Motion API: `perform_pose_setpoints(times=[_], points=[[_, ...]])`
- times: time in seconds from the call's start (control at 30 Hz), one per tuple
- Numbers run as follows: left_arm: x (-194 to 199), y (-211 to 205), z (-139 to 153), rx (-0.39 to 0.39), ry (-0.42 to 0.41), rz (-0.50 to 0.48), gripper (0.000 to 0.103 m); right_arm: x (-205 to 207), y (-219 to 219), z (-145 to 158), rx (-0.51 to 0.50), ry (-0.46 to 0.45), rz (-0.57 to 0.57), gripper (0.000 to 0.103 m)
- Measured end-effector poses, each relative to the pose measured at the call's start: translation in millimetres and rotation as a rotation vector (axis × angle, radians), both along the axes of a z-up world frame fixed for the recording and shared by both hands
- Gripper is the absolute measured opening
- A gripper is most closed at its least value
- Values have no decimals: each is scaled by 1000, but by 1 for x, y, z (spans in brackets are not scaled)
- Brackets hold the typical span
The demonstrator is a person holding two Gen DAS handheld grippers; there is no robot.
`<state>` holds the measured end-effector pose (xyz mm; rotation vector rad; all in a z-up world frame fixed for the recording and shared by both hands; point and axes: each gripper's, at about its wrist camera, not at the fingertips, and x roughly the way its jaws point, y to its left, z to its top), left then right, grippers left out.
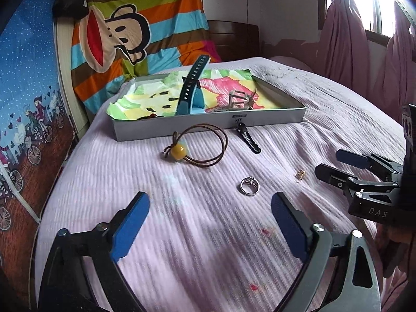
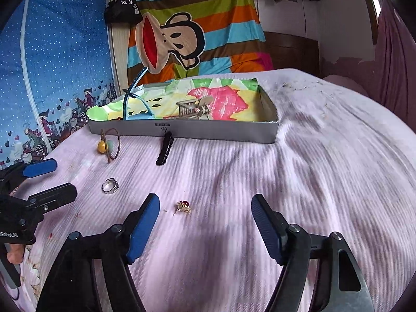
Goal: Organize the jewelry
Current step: 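Grasp the silver ring with the left tool while the right tool grasps the gold earring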
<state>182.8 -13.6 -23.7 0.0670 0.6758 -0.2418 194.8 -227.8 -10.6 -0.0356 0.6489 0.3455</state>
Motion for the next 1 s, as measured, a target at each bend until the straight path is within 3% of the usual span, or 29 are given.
perform_pose_setpoints(times=[0.03, 0.2, 0.53, 0.8, 1.0], points=[[5, 0, -3, -11, 20, -9, 69, 2, 0, -2, 7, 17, 5, 59], [28, 0, -18, -87, 108, -65, 43, 9, 2, -9, 29, 70, 37, 46], [50, -6, -22, -158, 161, -139, 32, 25, 6, -19, 52, 128, 55, 32], [48, -15, -28, -107, 154, -117, 17, 29, 14, -22, 31, 136, 69, 13], [39, -23, -29, -52, 95, -106, 17, 26, 16, -21, 30, 120, 82, 13]])
